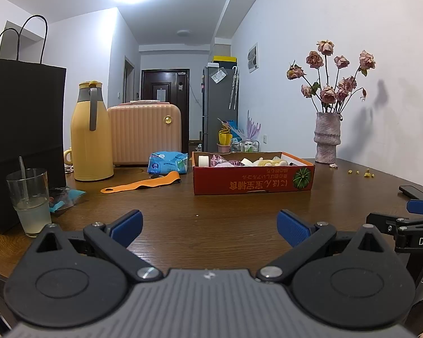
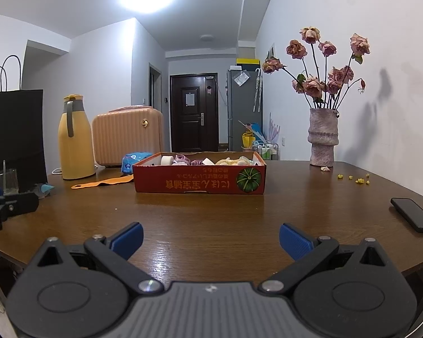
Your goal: Organize soft objects
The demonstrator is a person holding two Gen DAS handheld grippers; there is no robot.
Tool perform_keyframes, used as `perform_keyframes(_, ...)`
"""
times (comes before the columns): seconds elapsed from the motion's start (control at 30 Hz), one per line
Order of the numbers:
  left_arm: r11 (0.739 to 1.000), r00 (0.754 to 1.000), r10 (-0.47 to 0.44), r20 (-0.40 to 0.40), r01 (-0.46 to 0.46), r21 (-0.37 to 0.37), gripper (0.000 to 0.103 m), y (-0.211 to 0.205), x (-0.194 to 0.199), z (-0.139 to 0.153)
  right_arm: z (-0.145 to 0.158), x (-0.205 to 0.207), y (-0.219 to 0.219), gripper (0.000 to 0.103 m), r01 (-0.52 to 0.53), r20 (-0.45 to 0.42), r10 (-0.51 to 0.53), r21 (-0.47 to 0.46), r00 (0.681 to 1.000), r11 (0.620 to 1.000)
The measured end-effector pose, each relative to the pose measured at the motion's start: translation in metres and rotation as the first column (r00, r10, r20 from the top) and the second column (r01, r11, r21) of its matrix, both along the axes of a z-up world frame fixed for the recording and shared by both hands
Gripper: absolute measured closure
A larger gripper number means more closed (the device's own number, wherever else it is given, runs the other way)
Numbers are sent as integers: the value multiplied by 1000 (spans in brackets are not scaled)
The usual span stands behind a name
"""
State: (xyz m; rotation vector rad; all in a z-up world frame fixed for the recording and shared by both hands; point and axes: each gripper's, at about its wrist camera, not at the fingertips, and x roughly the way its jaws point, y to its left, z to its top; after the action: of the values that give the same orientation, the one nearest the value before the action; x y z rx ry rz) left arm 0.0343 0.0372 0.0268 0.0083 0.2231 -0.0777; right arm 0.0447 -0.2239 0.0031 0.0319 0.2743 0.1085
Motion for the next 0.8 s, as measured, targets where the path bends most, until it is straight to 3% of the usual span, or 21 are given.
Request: perform_keyframes(0.8, 1000, 1000, -13, -5, 13, 18, 0, 0, 0, 1, 2, -2, -1, 0, 13, 16, -13, 7, 1000, 1000)
